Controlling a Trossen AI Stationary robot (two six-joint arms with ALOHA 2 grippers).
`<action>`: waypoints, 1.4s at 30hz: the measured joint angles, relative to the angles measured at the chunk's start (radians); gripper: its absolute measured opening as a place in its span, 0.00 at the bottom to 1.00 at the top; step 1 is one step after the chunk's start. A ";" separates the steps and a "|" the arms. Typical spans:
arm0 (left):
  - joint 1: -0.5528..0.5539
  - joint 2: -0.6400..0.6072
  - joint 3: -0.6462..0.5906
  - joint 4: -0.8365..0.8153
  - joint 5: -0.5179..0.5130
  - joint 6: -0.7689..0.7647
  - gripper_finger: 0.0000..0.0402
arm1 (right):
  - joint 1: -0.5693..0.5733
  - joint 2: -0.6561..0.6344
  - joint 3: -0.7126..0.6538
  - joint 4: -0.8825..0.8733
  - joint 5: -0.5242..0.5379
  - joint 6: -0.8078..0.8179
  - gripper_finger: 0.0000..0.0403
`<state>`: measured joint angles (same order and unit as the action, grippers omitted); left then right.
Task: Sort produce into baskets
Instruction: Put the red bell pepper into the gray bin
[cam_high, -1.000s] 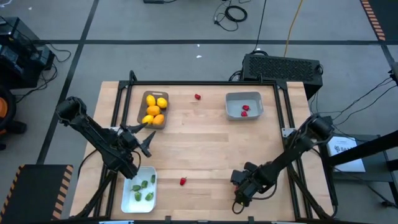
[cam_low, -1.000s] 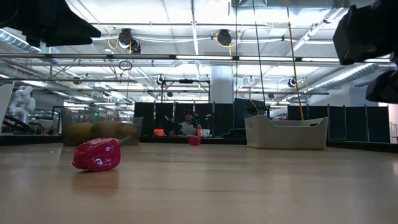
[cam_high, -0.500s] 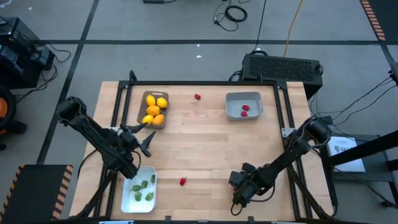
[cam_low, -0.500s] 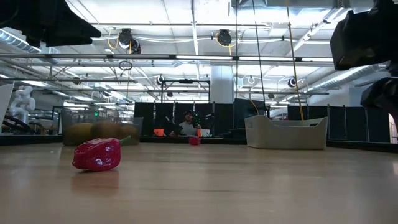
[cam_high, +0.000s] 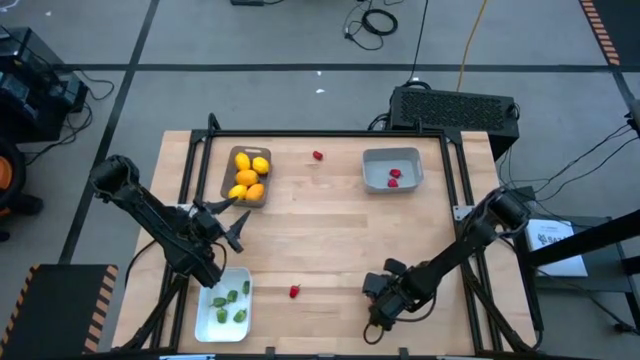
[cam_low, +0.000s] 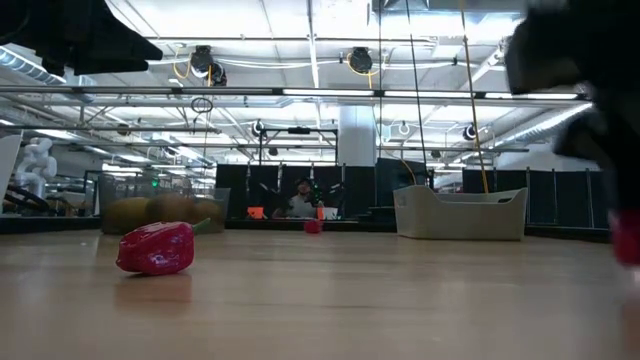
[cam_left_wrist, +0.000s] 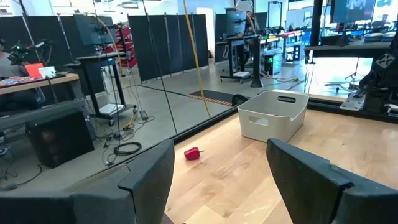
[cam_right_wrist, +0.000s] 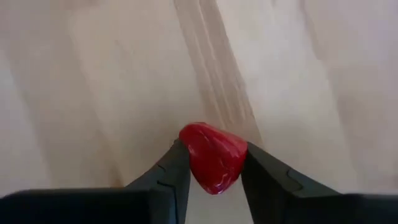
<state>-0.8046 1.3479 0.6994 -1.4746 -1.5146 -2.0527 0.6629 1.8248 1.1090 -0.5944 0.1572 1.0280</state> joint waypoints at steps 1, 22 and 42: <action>0.000 0.000 0.000 0.000 0.000 0.000 0.65 | -0.008 0.000 0.028 -0.024 0.001 -0.021 0.28; 0.000 0.000 0.000 0.000 0.000 -0.002 0.65 | -0.539 -0.005 0.457 -0.378 0.234 -0.828 0.28; 0.000 0.000 0.000 0.002 0.000 0.000 0.65 | -1.198 -0.005 0.401 -0.644 0.181 -0.832 0.41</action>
<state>-0.8046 1.3479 0.6994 -1.4731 -1.5146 -2.0527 -0.5352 1.8194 1.5097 -1.2387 0.3384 0.1959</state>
